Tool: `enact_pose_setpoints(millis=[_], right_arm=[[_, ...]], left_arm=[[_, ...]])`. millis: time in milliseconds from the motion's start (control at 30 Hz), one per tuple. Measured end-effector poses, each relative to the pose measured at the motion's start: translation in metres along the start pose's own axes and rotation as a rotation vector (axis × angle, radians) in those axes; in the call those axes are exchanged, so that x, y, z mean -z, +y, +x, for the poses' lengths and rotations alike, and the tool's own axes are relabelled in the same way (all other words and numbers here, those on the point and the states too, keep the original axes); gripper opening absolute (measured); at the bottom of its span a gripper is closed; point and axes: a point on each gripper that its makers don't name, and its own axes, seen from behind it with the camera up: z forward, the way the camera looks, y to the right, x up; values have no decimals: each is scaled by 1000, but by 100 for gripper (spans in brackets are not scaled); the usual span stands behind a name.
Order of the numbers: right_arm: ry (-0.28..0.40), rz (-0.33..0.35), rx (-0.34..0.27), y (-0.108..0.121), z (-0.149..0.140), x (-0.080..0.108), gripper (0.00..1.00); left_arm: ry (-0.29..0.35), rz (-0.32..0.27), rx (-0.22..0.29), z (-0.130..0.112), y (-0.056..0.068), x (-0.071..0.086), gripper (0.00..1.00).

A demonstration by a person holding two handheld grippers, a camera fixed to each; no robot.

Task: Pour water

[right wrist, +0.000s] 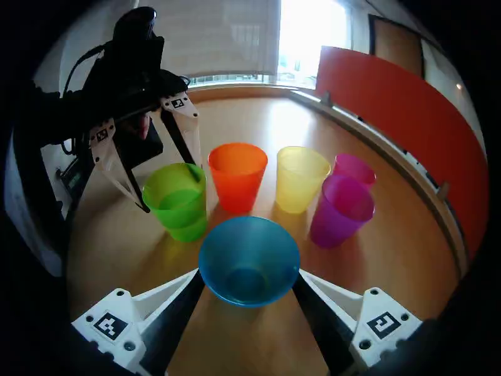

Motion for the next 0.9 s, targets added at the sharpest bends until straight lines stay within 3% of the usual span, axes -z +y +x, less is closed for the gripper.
enact_pose_setpoints(millis=[400,900], right_arm=[[-11,-18,-5,1,-9,8,100],[-11,-66,-39,0,-26,33,100]], left_arm=[[-28,17,-9,-11,-4,4,86],[-54,71,-6,-30,-9,30,86]])
